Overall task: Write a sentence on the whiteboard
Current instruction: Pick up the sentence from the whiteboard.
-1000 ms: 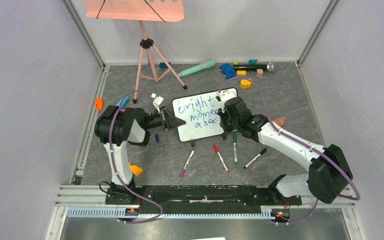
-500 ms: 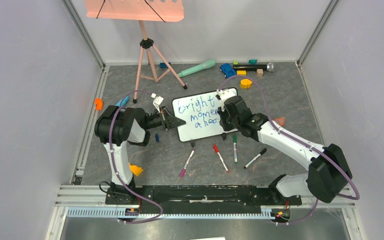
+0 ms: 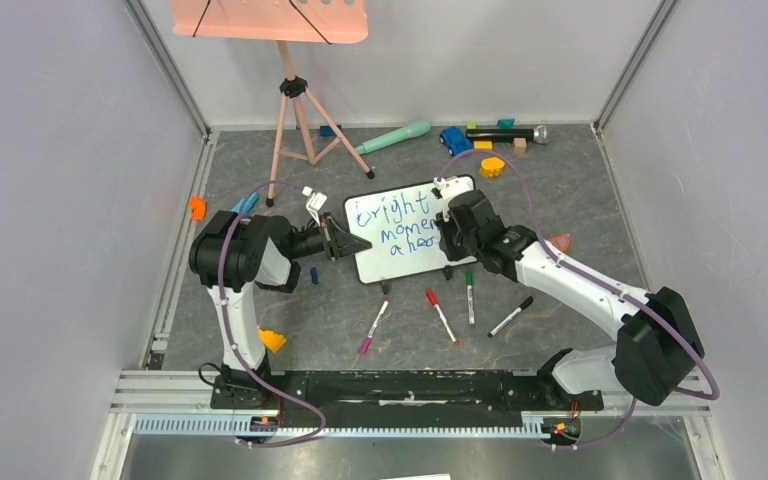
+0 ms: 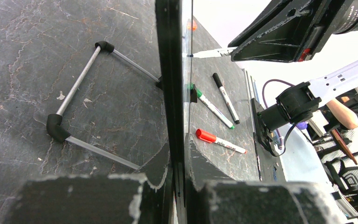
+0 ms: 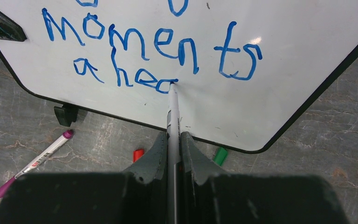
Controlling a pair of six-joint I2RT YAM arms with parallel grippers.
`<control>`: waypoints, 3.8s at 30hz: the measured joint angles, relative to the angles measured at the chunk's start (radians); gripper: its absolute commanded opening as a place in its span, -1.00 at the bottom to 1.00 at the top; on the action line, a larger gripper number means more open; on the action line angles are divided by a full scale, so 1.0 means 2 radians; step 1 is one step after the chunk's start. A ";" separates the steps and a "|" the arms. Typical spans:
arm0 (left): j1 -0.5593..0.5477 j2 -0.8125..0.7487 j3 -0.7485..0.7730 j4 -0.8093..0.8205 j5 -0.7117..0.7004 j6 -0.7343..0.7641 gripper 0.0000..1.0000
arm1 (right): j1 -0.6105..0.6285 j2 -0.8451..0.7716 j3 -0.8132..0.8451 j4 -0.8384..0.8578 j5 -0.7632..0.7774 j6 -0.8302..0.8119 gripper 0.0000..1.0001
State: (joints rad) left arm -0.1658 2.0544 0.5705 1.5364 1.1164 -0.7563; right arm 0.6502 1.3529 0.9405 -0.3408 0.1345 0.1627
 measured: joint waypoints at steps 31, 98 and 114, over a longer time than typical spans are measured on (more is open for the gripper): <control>0.000 0.000 0.000 0.000 0.000 0.000 -0.96 | 0.000 -0.025 -0.047 0.031 0.001 0.005 -1.00; 0.000 0.000 0.000 0.000 0.001 0.000 -0.96 | -0.012 -0.020 -0.012 -0.008 0.027 -0.004 -1.00; 0.000 0.000 0.000 0.000 0.001 0.000 -0.96 | -0.013 -0.025 -0.034 0.009 -0.003 0.002 -1.00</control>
State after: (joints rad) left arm -0.1658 2.0548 0.5713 1.5364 1.1179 -0.7563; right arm 0.6243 1.3022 0.8734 -0.3237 0.1276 0.1673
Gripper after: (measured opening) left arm 0.109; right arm 0.118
